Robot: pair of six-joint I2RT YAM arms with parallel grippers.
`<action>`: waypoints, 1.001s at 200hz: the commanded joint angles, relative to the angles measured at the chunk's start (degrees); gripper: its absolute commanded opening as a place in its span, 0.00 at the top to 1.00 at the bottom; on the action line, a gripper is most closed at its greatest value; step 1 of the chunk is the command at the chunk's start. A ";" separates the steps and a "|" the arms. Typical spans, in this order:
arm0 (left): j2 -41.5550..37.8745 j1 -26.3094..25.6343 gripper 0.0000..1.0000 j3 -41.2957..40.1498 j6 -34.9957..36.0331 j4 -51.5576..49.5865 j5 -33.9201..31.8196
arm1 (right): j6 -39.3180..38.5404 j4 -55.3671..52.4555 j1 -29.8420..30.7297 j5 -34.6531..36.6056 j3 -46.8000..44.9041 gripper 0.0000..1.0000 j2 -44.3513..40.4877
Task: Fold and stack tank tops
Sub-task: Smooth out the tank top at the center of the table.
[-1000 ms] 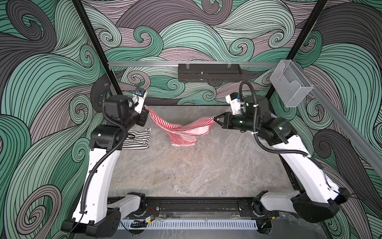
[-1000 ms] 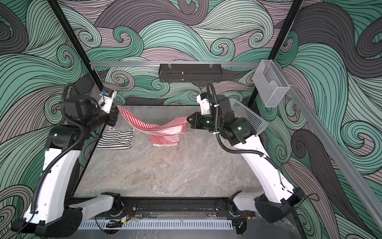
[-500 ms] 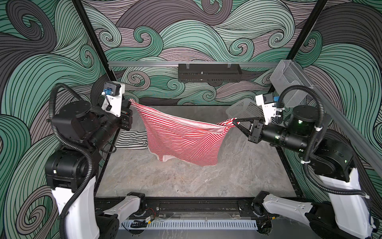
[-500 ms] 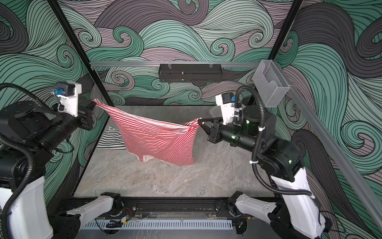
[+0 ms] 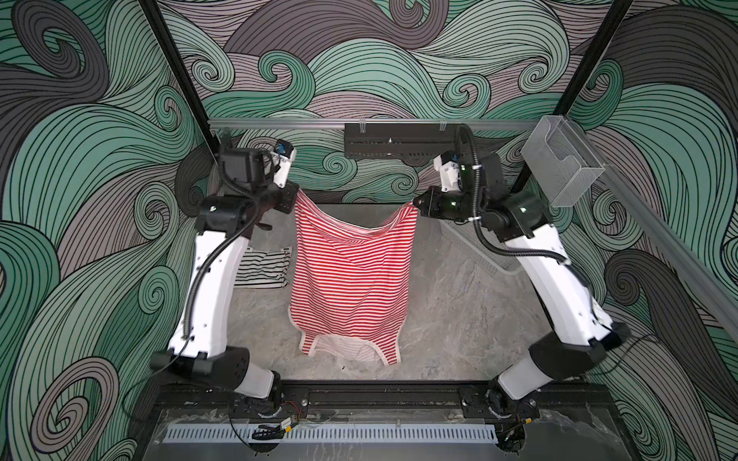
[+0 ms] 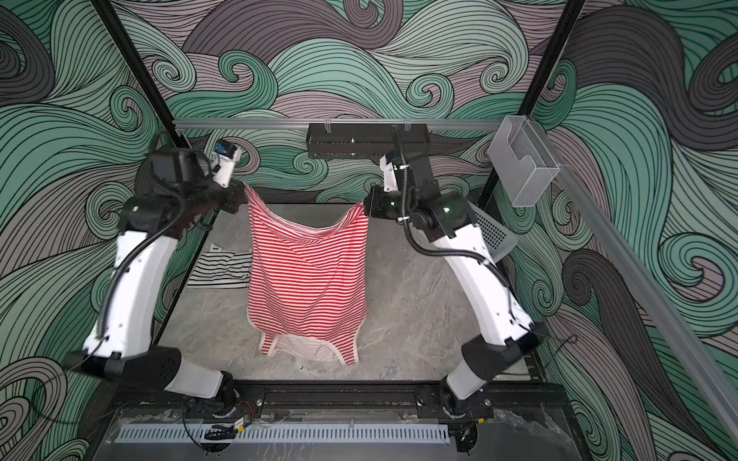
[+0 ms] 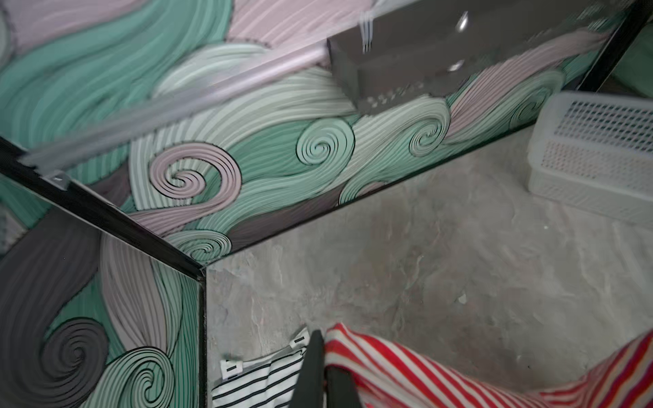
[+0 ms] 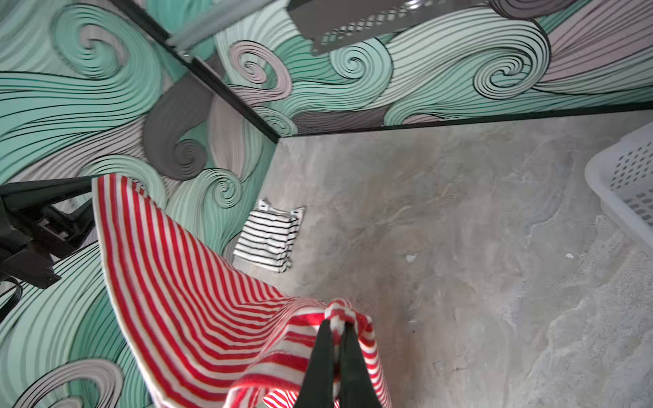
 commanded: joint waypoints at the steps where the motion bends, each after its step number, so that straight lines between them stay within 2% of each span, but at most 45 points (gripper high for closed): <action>1: 6.82 0.28 1.00 1.18 4.31 11.19 -4.25 | -2.03 0.14 -3.10 -4.49 9.64 1.00 7.47; 20: 13.77 0.46 1.00 4.92 6.88 19.81 -9.52 | -3.27 -0.85 -4.49 -5.39 20.87 1.00 16.27; 47: 24.69 1.07 1.00 29.25 3.27 9.60 -10.16 | -3.06 -3.92 -6.80 -10.26 40.40 1.00 26.02; 59: 25.57 1.07 1.00 35.78 2.03 7.03 -9.52 | -2.98 -3.42 -7.71 -11.72 42.37 1.00 25.94; 70: 23.37 1.07 1.00 35.28 0.92 7.19 -8.27 | -3.95 -2.02 -8.16 -12.24 39.83 1.00 23.43; 80: 20.05 1.07 1.00 30.90 0.09 8.86 -7.03 | -4.80 0.04 -8.22 -12.12 34.54 1.00 19.67; 88: 16.27 1.07 1.00 24.27 -0.49 10.91 -5.69 | -5.15 2.55 -8.30 -11.93 28.63 1.00 16.23; 114: 4.79 1.02 1.00 -1.37 -0.72 19.41 -1.85 | -4.68 10.52 -8.57 -12.16 8.94 1.00 6.96; 136: -0.55 0.90 1.00 -21.94 -0.31 23.73 -1.14 | -2.46 17.24 -8.57 -12.95 -8.77 1.00 1.29; 154: -6.73 0.79 1.00 -37.31 1.66 28.14 3.18 | 0.96 25.06 -8.48 -15.04 -25.37 1.00 -4.12; 175: -12.40 0.50 1.00 -45.97 4.51 23.59 8.62 | 4.14 29.93 -7.89 -15.65 -41.36 1.00 -9.53; 200: -13.91 0.25 1.00 -53.40 8.68 17.25 13.30 | 3.93 28.74 -7.69 -13.48 -53.33 1.00 -12.87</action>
